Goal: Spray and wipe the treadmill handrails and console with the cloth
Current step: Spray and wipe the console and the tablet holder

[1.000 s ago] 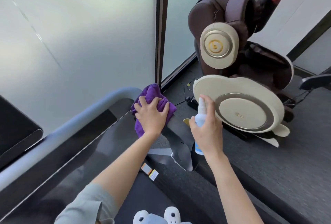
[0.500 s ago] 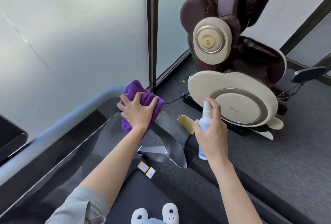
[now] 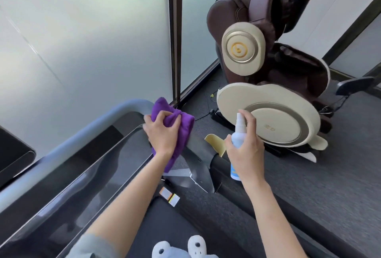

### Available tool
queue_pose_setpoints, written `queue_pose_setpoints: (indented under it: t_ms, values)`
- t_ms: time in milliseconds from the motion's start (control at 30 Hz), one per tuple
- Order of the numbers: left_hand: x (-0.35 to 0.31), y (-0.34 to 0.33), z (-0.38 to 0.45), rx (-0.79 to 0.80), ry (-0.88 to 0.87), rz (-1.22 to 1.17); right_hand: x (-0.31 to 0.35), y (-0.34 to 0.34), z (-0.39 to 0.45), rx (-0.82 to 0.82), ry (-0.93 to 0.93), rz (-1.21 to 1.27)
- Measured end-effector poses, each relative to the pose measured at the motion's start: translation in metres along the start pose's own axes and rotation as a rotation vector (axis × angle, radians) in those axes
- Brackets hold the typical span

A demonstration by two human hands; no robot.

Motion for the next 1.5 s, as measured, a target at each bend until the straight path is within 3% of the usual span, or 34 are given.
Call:
queue_pose_setpoints:
  t_ms: [100,233,433,567,667,833,933,1067,1200,1367,1500]
  values:
    - [-0.005,-0.013,0.021,0.032,0.009,0.289,-0.004,-0.002,0.005,0.007,-0.005,-0.016]
    - [-0.019,-0.037,0.000,0.023,-0.126,0.553,-0.013,-0.008,0.008,0.023,-0.042,-0.037]
    - [-0.020,-0.040,-0.045,0.081,-0.150,0.383,-0.005,-0.016,0.004,0.053,-0.006,-0.012]
    - [-0.024,-0.023,-0.052,0.197,-0.316,0.263,0.002,-0.013,0.004,0.058,0.016,0.005]
    - [-0.015,0.008,-0.013,0.071,-0.225,0.198,-0.006,0.005,0.006,0.012,0.013,-0.039]
    - [-0.016,-0.025,-0.017,0.099,-0.132,0.480,-0.025,0.028,-0.012,-0.048,-0.045,-0.075]
    - [-0.021,-0.038,-0.040,0.074,-0.159,0.499,-0.034,0.029,-0.029,-0.057,-0.080,-0.099]
    - [-0.032,-0.044,-0.075,0.098,-0.324,0.459,-0.041,0.025,-0.054,-0.070,-0.139,-0.141]
    - [-0.033,-0.046,-0.090,0.250,-0.394,0.315,-0.040,0.037,-0.080,-0.135,-0.190,-0.162]
    - [-0.001,-0.021,-0.094,0.288,-0.197,-0.018,-0.045,0.055,-0.117,-0.213,-0.266,-0.239]
    - [0.021,0.001,-0.089,0.298,-0.046,-0.142,-0.048,0.069,-0.134,-0.241,-0.278,-0.318]
Point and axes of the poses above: each hand's wrist, its own z-axis towards the middle knuckle, its own y-axis out of the back of the hand, x = y × z, the point moved 8 cm from there along z, towards the middle knuckle, and after that the axes turned 9 degrees about z, right-handed, at the moved point
